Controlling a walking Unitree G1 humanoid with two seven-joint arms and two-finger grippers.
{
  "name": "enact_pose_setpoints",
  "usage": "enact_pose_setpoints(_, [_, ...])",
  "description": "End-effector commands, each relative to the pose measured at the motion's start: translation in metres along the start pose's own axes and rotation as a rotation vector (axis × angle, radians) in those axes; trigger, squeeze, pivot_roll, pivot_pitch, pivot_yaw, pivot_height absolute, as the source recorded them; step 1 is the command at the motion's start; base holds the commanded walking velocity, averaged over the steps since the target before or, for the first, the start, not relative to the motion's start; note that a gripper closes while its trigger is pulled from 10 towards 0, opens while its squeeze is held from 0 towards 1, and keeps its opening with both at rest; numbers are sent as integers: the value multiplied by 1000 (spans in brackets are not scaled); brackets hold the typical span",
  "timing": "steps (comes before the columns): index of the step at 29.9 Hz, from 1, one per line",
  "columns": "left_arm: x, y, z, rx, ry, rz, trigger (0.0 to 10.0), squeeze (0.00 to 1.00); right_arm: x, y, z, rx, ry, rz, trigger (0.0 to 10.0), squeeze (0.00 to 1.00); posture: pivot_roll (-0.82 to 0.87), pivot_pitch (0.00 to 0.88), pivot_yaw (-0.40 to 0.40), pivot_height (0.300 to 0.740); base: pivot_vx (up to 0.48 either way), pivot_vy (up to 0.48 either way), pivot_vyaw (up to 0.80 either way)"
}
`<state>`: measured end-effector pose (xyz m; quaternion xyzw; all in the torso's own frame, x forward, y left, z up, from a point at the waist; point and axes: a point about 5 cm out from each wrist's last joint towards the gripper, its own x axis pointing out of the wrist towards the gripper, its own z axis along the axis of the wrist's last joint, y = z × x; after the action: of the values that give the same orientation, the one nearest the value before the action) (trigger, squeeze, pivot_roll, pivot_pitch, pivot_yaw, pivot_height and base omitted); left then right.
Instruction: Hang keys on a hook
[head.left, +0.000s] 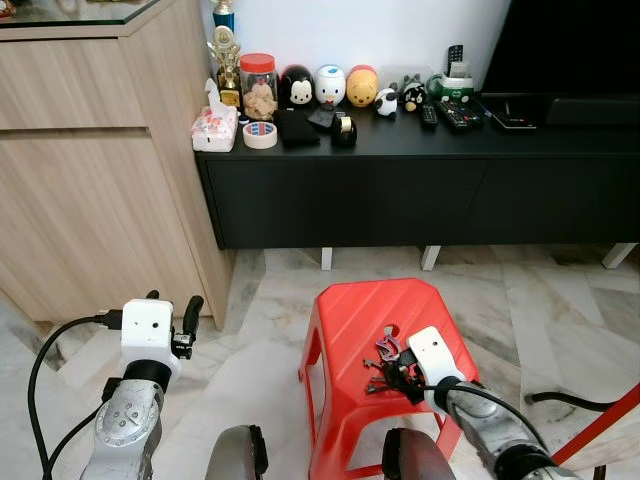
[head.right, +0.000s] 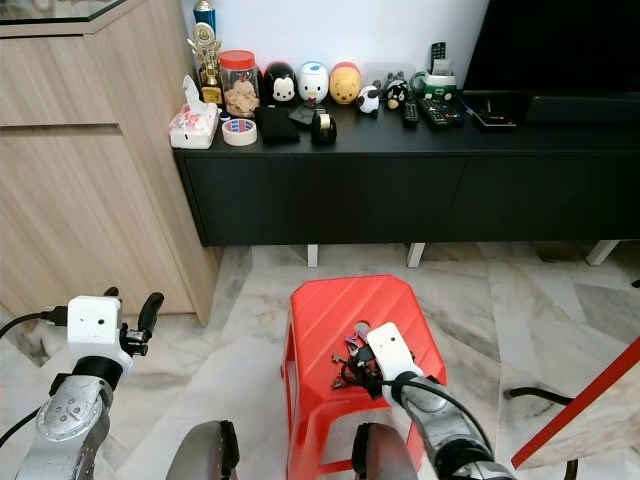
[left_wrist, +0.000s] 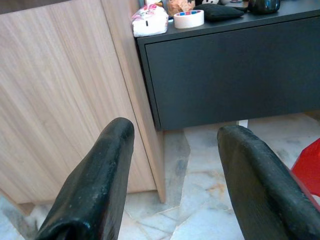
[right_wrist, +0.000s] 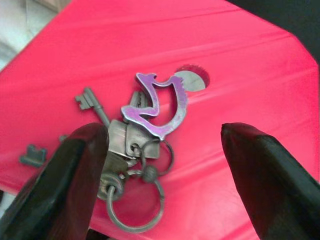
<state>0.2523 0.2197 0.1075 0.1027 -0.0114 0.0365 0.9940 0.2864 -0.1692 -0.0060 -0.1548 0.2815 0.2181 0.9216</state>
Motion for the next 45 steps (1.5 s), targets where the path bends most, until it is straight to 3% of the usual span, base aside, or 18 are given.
enact_pose_setpoints(1, [-1,-3,-1,13,10,-18,10000,0,-1,-3,3,-40,-6,15,10000,0,95,0,-49,574,0,0,0])
enact_pose_setpoints(10, [-1,-3,-1,19,16,-22,10000,0,-9,-8,-6,-168,34,113,10000,0,103,0,-51,574,0,0,0])
enact_pose_setpoints(20, [-1,-1,0,32,12,-24,10000,0,-11,-5,-1,-207,-14,177,10000,0,106,0,-50,574,0,0,0])
enact_pose_setpoints(25, [-1,-1,-2,36,20,-26,10000,0,-13,-1,-16,-269,84,235,10000,0,106,0,-49,574,0,0,0])
enact_pose_setpoints(38, [-1,0,-4,36,26,-21,10000,0,-15,-3,-26,-318,144,191,10000,0,107,0,-51,574,0,0,0])
enact_pose_setpoints(45, [-1,-1,-5,34,29,-18,10000,0,-13,4,-28,-326,150,203,10000,0,108,0,-51,574,0,0,0])
